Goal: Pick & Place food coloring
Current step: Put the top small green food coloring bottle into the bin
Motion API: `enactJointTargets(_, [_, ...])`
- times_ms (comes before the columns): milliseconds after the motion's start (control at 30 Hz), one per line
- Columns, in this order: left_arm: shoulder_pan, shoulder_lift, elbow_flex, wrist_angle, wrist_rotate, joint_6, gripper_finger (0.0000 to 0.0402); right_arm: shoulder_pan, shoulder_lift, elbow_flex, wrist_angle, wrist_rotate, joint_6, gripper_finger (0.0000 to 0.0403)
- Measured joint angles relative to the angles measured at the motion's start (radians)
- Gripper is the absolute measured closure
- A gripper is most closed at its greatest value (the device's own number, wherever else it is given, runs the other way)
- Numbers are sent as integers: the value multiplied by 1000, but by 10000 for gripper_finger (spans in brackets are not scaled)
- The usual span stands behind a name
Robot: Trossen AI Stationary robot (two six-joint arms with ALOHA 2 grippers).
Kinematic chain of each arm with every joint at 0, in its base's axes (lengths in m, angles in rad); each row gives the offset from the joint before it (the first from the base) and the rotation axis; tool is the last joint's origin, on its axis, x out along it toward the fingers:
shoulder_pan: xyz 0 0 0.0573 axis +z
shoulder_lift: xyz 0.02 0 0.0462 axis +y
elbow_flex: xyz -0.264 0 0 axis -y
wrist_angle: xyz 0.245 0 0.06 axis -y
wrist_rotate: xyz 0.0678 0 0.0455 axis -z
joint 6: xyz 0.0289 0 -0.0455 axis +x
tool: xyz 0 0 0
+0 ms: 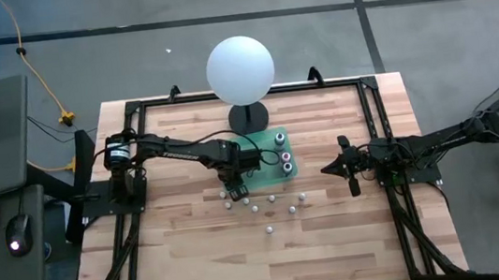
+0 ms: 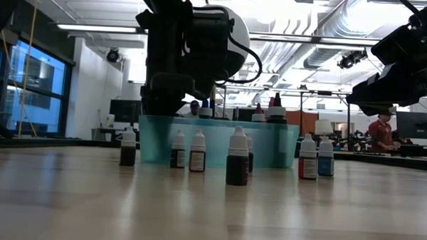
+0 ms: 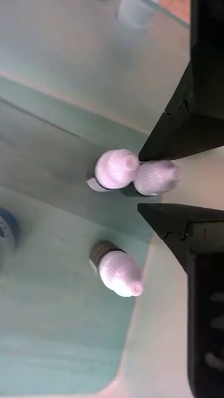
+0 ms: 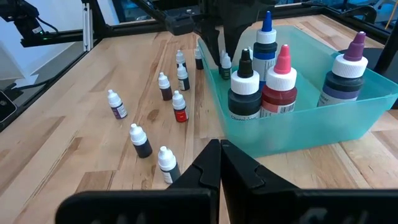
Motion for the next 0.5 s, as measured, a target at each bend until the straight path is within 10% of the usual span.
enactJointTargets(500, [0,-49,1,-55,-12,-1,286,0,0,0,0,0,0,402])
